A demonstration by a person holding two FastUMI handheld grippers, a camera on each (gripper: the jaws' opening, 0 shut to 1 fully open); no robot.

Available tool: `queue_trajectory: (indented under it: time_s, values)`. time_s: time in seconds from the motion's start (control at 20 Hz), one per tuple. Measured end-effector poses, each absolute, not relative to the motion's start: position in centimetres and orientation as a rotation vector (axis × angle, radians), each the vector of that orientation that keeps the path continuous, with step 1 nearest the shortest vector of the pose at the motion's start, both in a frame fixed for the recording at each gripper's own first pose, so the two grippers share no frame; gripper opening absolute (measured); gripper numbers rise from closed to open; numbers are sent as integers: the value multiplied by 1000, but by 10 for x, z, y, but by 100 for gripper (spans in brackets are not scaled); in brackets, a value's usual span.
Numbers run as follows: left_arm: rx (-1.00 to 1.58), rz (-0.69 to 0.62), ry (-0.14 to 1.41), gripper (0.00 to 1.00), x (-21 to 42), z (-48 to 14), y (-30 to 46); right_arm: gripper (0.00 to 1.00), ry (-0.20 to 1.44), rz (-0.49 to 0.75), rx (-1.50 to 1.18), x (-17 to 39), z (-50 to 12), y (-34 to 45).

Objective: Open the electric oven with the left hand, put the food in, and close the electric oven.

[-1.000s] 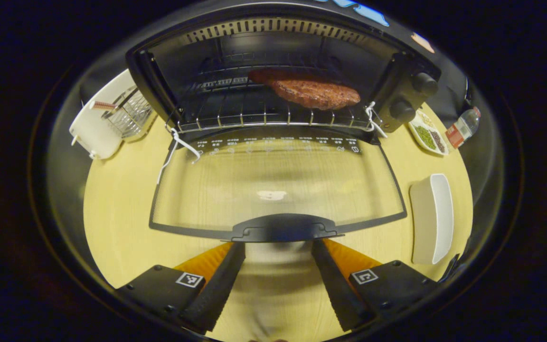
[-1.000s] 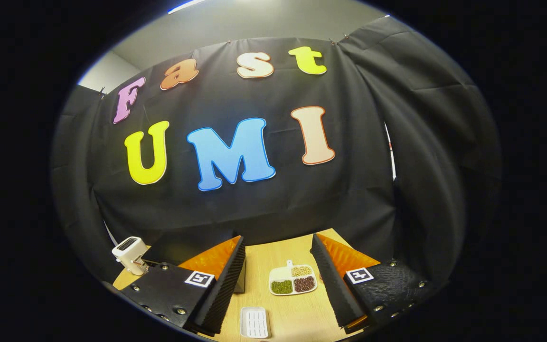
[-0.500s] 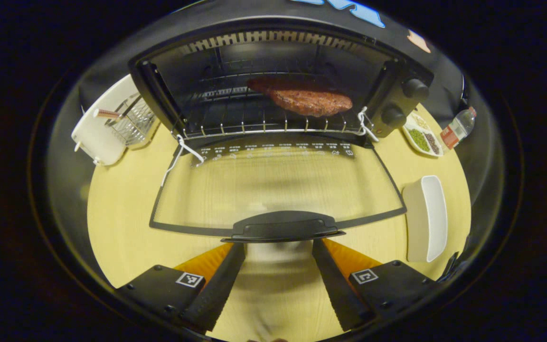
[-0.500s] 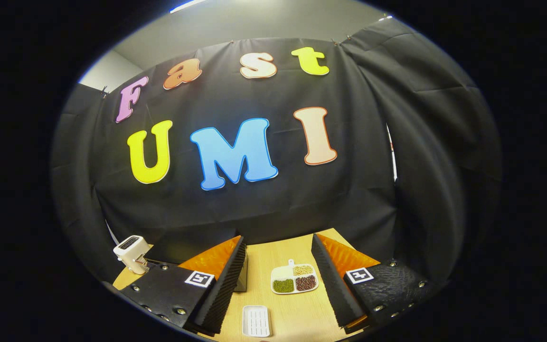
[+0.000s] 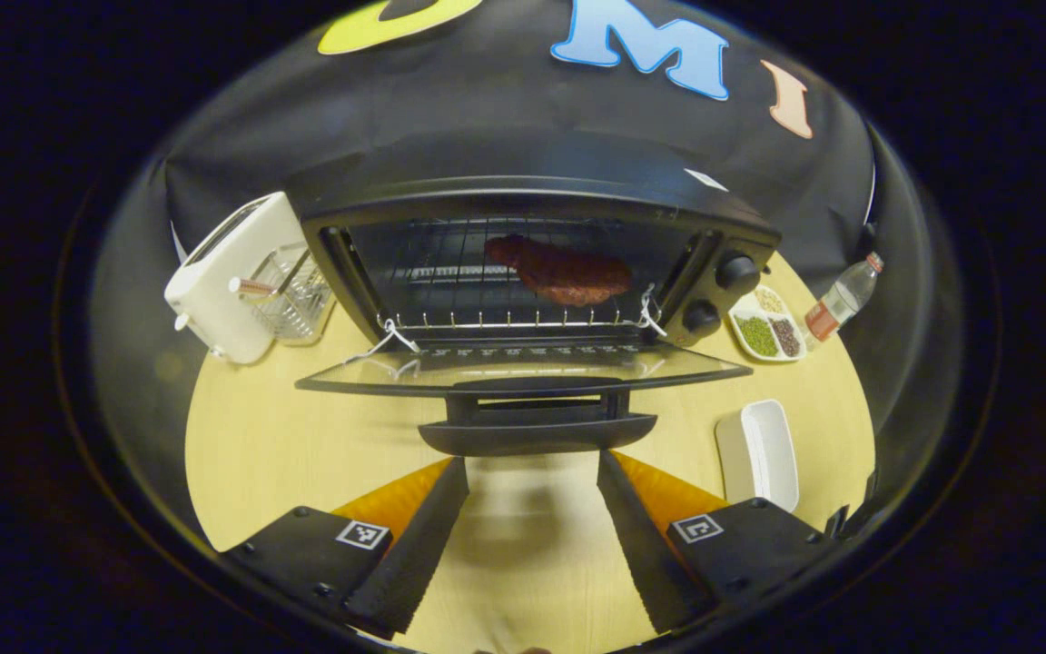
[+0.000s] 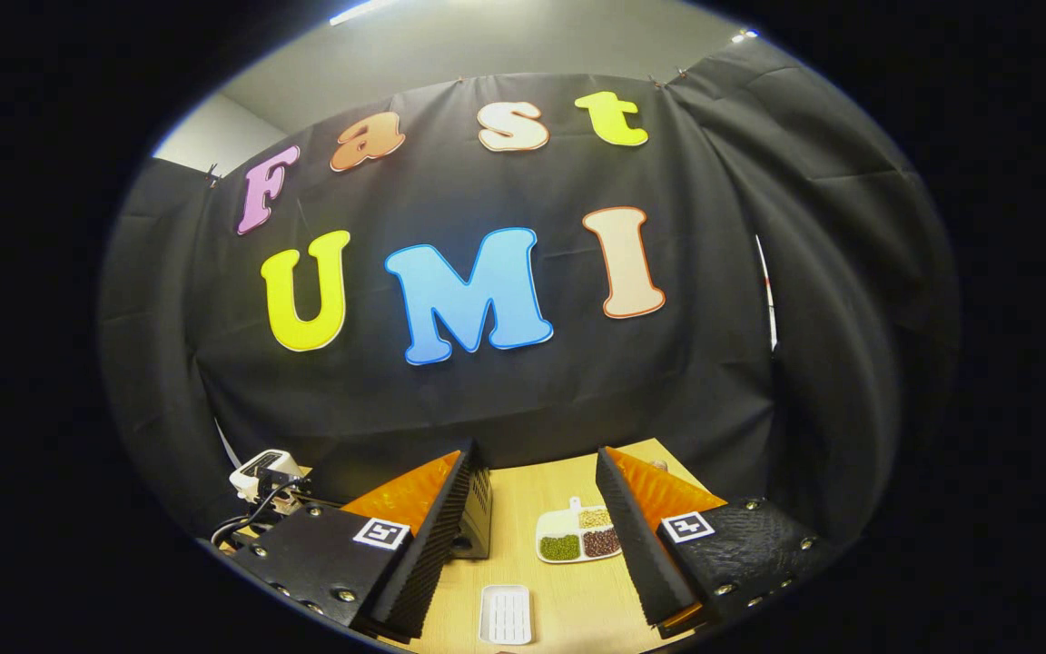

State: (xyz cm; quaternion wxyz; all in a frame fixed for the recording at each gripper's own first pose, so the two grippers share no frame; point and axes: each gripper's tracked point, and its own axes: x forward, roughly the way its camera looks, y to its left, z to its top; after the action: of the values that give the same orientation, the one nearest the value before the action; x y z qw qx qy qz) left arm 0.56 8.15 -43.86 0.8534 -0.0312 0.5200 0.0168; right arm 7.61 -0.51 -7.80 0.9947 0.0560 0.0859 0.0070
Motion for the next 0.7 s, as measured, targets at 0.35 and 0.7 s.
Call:
queue_trajectory:
  time_s: [0.35, 0.7]
  values:
    - [-67, 64, 1031, 97, 18, -417, 91, 77, 169, 16, 114, 72, -75, -5]
    - [-88, 15, 675, 100, 60, -305, 59, 77, 160, 38, 77, 71, -77, -10]
